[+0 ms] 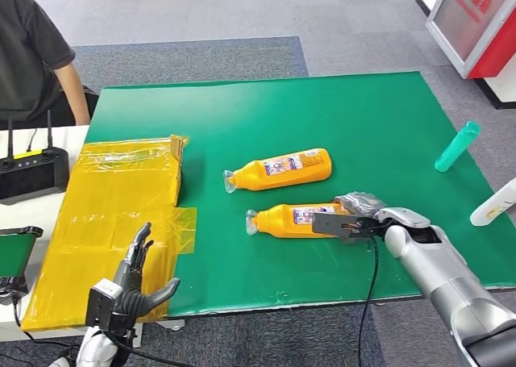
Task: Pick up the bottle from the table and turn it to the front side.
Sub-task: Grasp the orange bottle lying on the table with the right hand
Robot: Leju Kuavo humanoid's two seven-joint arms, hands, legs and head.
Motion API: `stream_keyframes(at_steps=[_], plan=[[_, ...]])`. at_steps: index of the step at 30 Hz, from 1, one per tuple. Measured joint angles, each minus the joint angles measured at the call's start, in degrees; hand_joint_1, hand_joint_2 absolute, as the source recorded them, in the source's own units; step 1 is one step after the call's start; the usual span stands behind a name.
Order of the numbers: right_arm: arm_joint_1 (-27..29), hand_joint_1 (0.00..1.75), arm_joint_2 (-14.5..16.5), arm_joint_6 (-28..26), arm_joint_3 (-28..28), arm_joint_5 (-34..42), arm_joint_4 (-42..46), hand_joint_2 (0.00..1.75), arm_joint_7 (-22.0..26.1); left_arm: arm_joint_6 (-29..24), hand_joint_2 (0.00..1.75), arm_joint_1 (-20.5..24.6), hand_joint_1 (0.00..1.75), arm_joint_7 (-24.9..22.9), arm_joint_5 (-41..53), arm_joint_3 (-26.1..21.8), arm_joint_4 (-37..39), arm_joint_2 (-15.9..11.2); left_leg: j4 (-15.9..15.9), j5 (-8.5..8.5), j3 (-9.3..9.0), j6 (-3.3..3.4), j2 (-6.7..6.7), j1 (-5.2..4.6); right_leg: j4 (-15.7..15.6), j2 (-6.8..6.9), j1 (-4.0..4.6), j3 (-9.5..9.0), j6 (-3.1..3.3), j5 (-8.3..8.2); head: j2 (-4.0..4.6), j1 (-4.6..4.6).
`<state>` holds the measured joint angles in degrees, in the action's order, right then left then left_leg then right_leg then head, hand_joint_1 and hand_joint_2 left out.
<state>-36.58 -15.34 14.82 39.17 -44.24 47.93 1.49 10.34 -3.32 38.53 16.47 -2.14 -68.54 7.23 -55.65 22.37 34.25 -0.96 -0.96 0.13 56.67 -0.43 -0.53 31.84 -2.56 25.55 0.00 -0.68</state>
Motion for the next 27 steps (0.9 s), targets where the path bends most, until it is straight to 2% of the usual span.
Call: stream_keyframes(at_steps=[3,5,9,12,19,27], plan=[[0.37,1.75,-0.11,-1.12,0.13,0.16,0.31,1.75,0.04,-0.01,1.75,-0.02,0.0,0.0,-0.02,0.0,0.0,0.0,0.0,0.0,0.0,0.0,0.0,0.0,0.0,0.0,0.0,0.0,0.0,0.0,0.0,0.0],[1.86,1.75,-0.3,-3.83,-0.2,0.45,1.74,1.75,-0.13,-0.01,1.75,-0.15,0.0,0.0,-0.08,-0.01,-0.01,0.0,0.0,0.0,0.01,0.0,0.0,0.0,0.0,0.01,0.0,-0.01,0.0,0.0,0.0,-0.01],[8.17,1.75,-0.52,-10.43,-3.1,0.52,9.15,1.75,-0.88,0.44,1.75,-0.95,0.0,0.0,-0.57,-0.1,-0.26,0.02,0.0,0.02,0.05,-0.01,-0.02,0.0,0.0,0.02,0.0,0.01,0.0,0.01,0.0,0.01],[13.92,1.75,0.1,-13.94,-6.54,0.2,16.49,1.75,0.27,2.3,1.75,-1.57,0.0,0.02,-1.57,-0.27,-0.79,0.09,0.0,0.05,0.09,-0.03,-0.03,0.0,0.0,0.05,0.02,0.04,0.01,0.04,0.0,0.01],[24.14,1.75,6.41,-20.19,-13.41,4.27,28.75,1.75,7.43,7.11,1.75,-1.86,0.0,0.13,-4.47,-0.38,-1.89,0.77,0.01,0.07,0.08,-0.08,-0.02,0.04,0.0,0.03,0.04,0.08,0.05,0.08,0.0,0.01],[27.82,1.75,12.1,-21.53,-15.96,9.43,32.47,1.75,11.59,8.14,1.75,-1.51,0.0,0.05,-5.91,0.18,-2.71,1.08,0.01,0.05,0.08,-0.07,-0.01,0.02,0.0,0.03,0.02,0.06,0.04,0.07,0.0,0.0]])
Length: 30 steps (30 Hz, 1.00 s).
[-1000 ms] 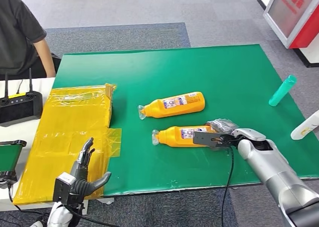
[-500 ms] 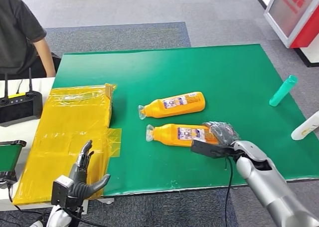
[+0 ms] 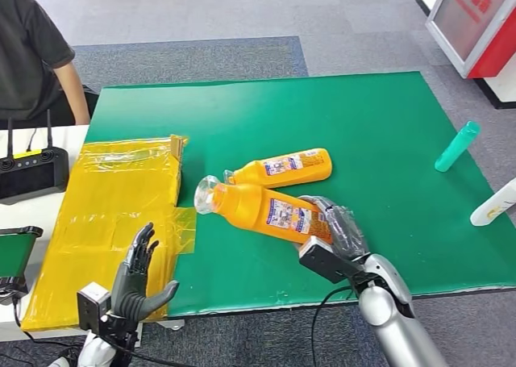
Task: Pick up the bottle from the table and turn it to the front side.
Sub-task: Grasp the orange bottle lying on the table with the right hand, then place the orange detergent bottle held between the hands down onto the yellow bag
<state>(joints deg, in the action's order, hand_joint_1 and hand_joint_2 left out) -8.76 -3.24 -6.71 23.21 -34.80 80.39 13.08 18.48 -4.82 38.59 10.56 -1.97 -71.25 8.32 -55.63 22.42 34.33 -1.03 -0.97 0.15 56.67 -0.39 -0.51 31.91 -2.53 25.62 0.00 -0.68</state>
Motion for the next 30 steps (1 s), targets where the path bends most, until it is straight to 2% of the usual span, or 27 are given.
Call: stream_keyframes(at_steps=[5,13,19,30], plan=[[1.74,1.75,3.17,0.13,-0.55,2.83,0.14,1.75,2.23,2.09,1.75,0.73,0.0,0.01,-1.62,0.86,-0.24,0.03,0.0,0.0,0.0,0.0,0.0,0.0,0.0,0.0,0.0,0.02,0.0,0.0,0.0,0.02],[3.37,1.75,7.25,0.25,-0.45,5.92,-2.45,1.75,5.64,8.22,1.75,2.13,0.0,0.05,-6.42,5.31,-3.32,0.01,0.0,0.0,0.01,-0.01,0.0,0.01,0.0,0.0,0.01,0.01,0.01,0.0,0.0,0.0],[4.33,1.75,8.97,1.95,0.58,8.21,-4.56,1.75,8.98,12.26,1.75,3.06,0.0,0.19,-9.94,7.58,-4.38,-0.1,0.0,0.0,0.0,0.0,0.0,0.0,0.0,0.0,0.0,0.01,0.01,0.0,0.0,0.0],[4.96,1.75,10.09,3.96,2.02,9.29,-7.23,1.75,11.91,14.28,1.75,3.86,0.0,0.2,-11.78,9.14,-4.83,-0.18,0.0,0.0,0.0,-0.01,0.0,0.01,0.0,0.0,0.01,0.01,0.01,0.0,0.0,0.0]])
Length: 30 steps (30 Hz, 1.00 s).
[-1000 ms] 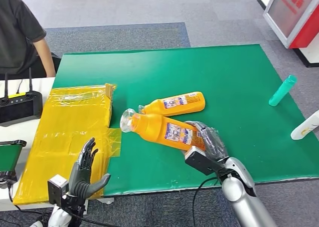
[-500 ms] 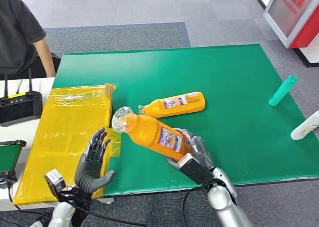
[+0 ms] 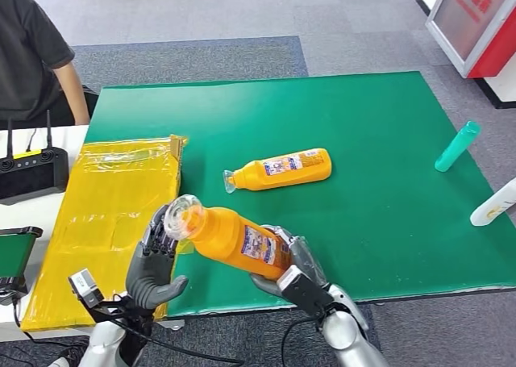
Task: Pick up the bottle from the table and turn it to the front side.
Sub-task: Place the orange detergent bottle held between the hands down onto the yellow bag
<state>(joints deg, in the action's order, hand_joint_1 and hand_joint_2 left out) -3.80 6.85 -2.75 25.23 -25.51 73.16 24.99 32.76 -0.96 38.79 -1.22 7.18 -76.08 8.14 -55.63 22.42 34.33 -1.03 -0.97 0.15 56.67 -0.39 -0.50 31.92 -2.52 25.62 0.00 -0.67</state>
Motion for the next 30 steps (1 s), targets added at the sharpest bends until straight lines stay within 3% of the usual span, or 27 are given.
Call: stream_keyframes(at_steps=[9,30], plan=[[-0.42,1.75,0.23,1.2,2.13,-0.35,-2.21,1.75,0.79,3.3,1.75,0.92,0.0,0.0,-0.57,2.32,0.09,-0.7,0.0,0.0,0.0,0.0,0.0,0.0,0.0,0.0,0.0,-0.01,0.0,0.0,0.0,0.01],[-1.36,1.75,0.59,1.06,3.76,-1.84,-4.55,1.75,0.76,4.28,1.75,1.33,0.0,0.01,0.48,4.64,1.09,-2.05,0.0,0.0,0.0,0.0,0.0,0.0,0.0,0.0,0.0,0.0,0.0,0.0,0.0,-0.01]])
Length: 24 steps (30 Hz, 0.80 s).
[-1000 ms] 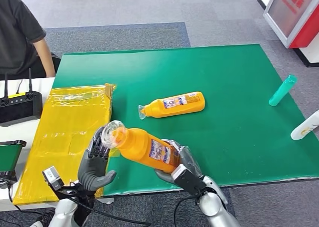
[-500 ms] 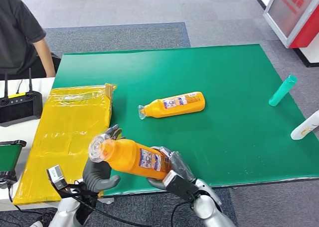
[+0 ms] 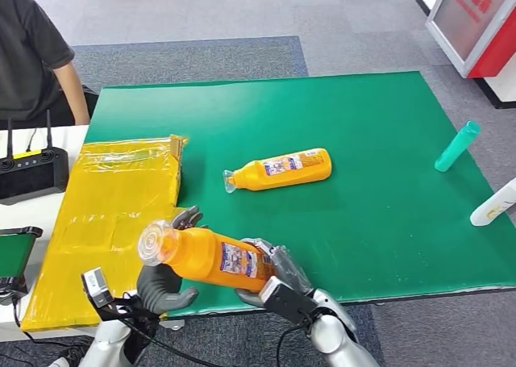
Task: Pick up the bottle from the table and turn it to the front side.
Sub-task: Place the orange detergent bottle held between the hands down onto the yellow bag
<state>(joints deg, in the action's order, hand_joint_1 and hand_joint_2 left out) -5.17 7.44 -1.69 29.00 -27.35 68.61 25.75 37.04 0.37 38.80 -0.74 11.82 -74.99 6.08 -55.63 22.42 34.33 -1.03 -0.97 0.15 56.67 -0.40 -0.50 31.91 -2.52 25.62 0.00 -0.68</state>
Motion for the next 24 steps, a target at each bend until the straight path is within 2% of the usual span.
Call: stream_keyframes(at_steps=[19,22,24], plan=[[-0.78,1.75,0.05,-0.95,1.26,-1.86,-0.87,1.75,-0.02,-0.26,1.75,0.02,0.04,0.0,1.24,1.64,0.07,-0.93,0.0,0.0,0.0,0.0,0.0,0.0,0.0,0.0,0.0,0.0,0.0,0.0,0.0,0.01],[-0.78,1.75,0.05,-0.96,1.36,-1.89,-0.93,1.75,-0.02,-0.38,1.75,0.03,0.17,0.0,1.25,1.7,0.07,-0.95,0.0,0.0,0.0,0.0,0.0,0.0,0.0,0.0,0.0,0.0,0.0,0.0,0.0,0.01],[-0.78,1.75,0.05,-0.99,1.49,-1.93,-0.94,1.75,-0.02,-0.71,1.75,0.02,0.44,0.0,1.33,1.71,0.07,-0.95,0.0,0.0,0.0,0.0,0.0,0.0,0.0,0.0,0.0,0.0,0.0,0.0,0.0,0.01]])
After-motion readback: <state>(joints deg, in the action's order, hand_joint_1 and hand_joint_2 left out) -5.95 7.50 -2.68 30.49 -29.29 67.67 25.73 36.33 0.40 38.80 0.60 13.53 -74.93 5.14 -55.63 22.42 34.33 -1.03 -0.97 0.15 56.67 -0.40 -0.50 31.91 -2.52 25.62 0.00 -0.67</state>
